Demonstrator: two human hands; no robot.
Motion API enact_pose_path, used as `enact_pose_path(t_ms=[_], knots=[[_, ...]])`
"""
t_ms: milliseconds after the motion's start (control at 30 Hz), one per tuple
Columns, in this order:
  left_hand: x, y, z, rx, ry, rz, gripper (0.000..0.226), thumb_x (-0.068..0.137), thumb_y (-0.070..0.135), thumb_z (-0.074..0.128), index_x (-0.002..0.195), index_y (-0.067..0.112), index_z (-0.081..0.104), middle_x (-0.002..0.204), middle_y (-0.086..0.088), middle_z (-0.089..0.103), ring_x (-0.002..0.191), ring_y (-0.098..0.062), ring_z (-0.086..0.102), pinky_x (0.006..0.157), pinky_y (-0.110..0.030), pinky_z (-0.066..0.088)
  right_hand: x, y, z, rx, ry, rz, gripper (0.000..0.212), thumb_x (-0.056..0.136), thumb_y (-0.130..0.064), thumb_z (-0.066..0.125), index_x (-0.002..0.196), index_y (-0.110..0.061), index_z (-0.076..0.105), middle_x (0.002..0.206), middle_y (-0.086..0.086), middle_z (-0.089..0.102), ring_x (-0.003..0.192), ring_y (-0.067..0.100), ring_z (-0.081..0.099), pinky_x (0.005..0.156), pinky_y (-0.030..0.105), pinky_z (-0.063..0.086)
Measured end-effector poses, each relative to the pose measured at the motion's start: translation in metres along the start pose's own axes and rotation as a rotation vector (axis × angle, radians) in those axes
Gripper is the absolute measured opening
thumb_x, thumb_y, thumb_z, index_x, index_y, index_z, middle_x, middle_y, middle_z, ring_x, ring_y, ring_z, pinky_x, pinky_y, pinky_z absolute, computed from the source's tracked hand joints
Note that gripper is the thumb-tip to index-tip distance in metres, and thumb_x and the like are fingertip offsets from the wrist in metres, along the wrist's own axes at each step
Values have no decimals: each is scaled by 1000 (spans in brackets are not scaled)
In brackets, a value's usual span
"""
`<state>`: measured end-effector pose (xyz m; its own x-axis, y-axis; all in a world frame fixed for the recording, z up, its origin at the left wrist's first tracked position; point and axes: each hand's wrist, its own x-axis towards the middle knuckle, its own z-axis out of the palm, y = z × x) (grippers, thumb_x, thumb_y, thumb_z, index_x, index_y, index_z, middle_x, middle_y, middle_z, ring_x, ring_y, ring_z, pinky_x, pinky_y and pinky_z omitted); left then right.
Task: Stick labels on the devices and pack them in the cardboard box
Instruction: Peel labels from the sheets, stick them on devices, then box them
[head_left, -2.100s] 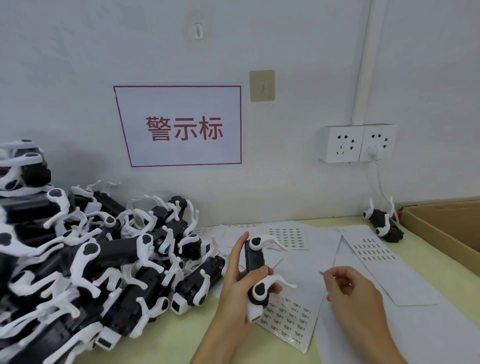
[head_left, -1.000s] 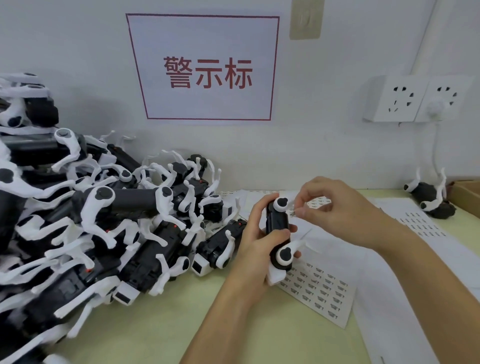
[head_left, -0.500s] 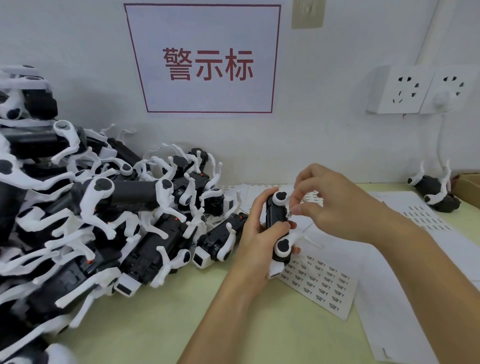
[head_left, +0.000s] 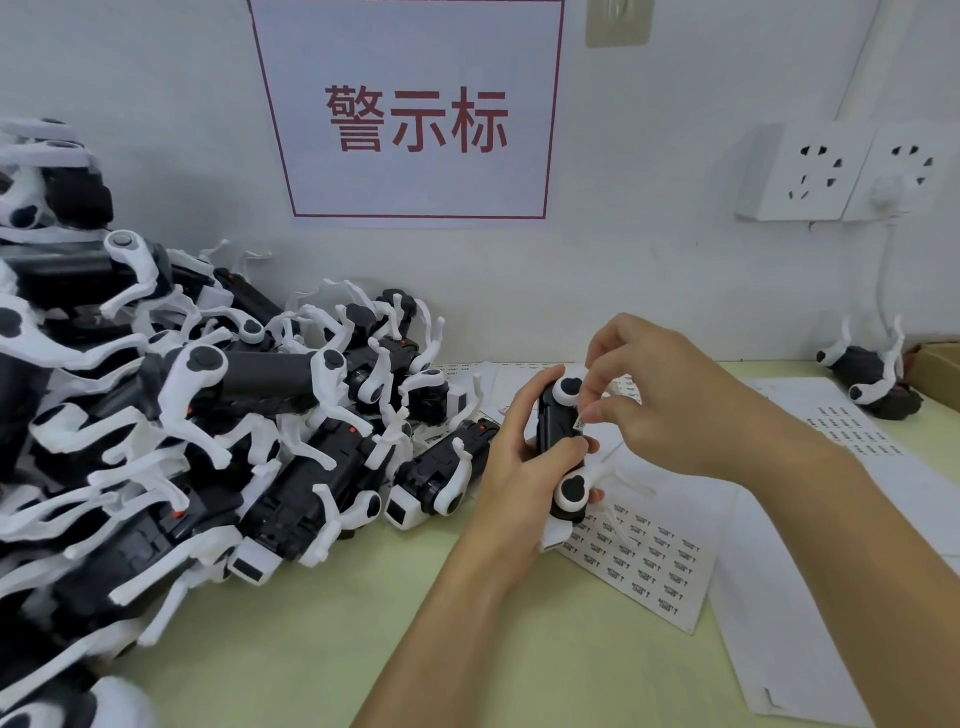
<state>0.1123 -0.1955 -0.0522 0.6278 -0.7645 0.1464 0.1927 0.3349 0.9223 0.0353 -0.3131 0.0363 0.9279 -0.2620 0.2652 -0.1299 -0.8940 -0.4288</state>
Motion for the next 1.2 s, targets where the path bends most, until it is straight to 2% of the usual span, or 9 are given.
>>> enact_pose_path(t_ms=[67,200,533,833,1200], knots=[[0,1,1,-1,-5,-3,59,78,11,62,126,44,60,105,-14,66,87,-26,59,65,-37,56,1,-1,1,2,-5,3,22,90,-18,70,71,-30,67,105,-18,46,99,5,47,85,25,35],[0,4,2,-2,0,-7,59,76,11,63,124,45,60,108,-16,62,83,-29,55,63,-35,55,2,-1,2,-5,8,-4,22,89,-17,71,71,-28,69,103,-20,46,97,0,49,82,25,36],[-1,3,2,-6,-1,10,58,76,10,62,122,44,62,107,-11,64,85,-25,56,66,-38,57,1,-4,1,-43,21,-11,28,88,-15,72,68,-32,65,100,-19,45,97,8,47,85,29,41],[-1,4,2,-8,0,2,58,75,10,63,122,44,62,106,-14,61,82,-27,54,63,-36,56,1,-4,1,-62,25,-23,22,89,-14,71,71,-28,68,99,-17,45,97,10,48,84,30,42],[0,4,2,-8,0,-3,57,76,11,64,123,43,61,105,-13,64,77,-26,57,63,-36,55,-1,-6,2,-89,50,-28,14,88,-16,72,75,-23,73,99,-16,46,96,10,48,88,39,47]])
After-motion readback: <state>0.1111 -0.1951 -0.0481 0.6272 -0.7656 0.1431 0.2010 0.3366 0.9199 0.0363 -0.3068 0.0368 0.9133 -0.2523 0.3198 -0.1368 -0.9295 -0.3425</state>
